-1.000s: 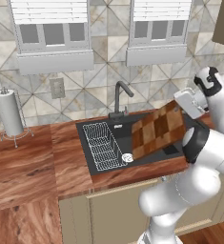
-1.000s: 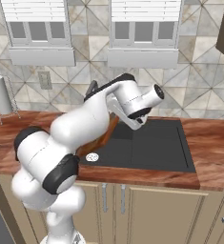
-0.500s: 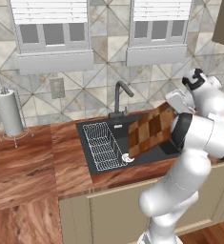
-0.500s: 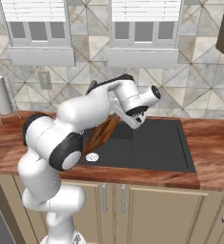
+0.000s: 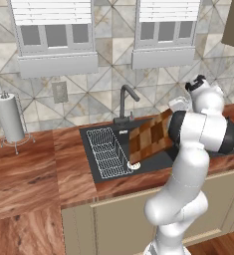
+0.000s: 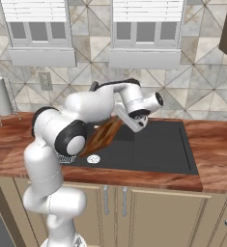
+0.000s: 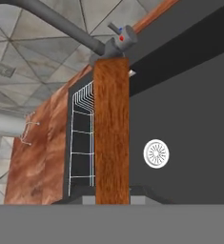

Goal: Move the cutting board and knife to the sink. Then move spray from the cabinet to the counter.

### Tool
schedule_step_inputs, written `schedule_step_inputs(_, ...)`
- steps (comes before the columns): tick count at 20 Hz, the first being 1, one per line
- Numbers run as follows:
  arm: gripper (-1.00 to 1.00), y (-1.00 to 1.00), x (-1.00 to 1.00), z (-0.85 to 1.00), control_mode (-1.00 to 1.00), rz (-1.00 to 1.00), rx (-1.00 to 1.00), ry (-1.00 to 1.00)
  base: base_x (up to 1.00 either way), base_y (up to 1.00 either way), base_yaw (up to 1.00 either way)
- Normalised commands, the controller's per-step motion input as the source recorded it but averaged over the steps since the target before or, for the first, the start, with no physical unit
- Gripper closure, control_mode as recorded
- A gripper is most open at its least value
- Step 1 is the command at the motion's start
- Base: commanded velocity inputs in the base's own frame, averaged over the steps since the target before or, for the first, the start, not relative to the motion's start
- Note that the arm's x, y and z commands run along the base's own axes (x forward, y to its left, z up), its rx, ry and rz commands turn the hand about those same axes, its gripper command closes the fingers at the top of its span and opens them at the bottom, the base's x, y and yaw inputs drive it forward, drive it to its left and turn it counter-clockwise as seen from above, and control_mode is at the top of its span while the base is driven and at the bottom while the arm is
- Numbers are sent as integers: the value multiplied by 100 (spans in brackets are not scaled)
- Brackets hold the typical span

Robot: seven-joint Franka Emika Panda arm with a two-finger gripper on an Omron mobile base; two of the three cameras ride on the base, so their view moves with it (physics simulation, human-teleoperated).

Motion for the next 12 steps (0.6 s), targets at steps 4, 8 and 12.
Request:
schedule_step_inputs(4,100,0,16,-38,-100,3,15,0,0,0,0)
schedule_step_inputs(8,100,0,16,-38,-100,2,16,0,0,0,0)
schedule_step_inputs(12,100,0,39,-23,-100,0,4,0,0,0,0)
